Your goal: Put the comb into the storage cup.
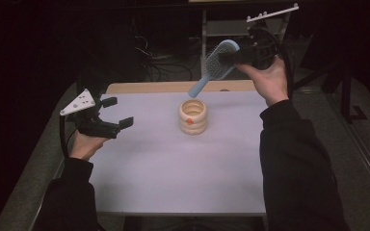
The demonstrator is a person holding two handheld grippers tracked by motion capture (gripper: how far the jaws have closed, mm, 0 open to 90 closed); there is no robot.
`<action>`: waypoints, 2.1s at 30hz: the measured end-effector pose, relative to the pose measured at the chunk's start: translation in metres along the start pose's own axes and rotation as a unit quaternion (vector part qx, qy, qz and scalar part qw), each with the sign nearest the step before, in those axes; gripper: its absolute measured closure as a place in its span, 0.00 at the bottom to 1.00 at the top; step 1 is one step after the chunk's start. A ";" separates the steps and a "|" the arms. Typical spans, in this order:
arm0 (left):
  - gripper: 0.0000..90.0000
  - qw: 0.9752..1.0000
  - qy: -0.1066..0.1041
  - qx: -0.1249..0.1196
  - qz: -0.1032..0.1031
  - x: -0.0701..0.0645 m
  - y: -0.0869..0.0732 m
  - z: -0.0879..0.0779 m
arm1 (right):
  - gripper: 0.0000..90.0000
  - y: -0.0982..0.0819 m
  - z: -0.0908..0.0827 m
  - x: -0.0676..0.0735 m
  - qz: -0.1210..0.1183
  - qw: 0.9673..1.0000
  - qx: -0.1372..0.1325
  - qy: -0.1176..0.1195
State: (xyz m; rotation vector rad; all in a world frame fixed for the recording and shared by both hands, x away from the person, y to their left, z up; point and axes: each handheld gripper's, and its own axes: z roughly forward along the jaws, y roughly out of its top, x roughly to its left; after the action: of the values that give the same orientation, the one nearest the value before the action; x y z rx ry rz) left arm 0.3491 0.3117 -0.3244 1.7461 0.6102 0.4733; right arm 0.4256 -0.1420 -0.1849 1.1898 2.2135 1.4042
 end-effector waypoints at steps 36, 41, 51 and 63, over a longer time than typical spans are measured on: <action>0.00 1.000 0.011 -0.002 -0.008 0.009 -0.054 -0.038 | 0.61 -0.021 0.047 -0.014 -0.003 0.999 0.052 -0.015; 0.00 1.000 0.016 -0.003 -0.006 0.009 -0.058 -0.041 | 0.61 -0.023 0.055 -0.013 -0.004 0.998 0.060 -0.015; 0.00 1.000 0.013 -0.001 -0.016 0.008 -0.071 -0.044 | 0.61 -0.031 0.076 -0.013 -0.001 0.997 0.075 -0.011; 0.00 1.000 0.018 -0.002 -0.021 0.010 -0.078 -0.047 | 0.61 -0.046 0.100 -0.018 0.008 0.996 0.094 -0.009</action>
State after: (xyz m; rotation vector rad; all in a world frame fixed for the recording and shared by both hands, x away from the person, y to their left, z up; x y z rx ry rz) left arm 0.3163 0.3683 -0.3878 1.7220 0.6688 0.4771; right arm 0.4731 -0.1015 -0.2771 1.2762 2.3706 1.2079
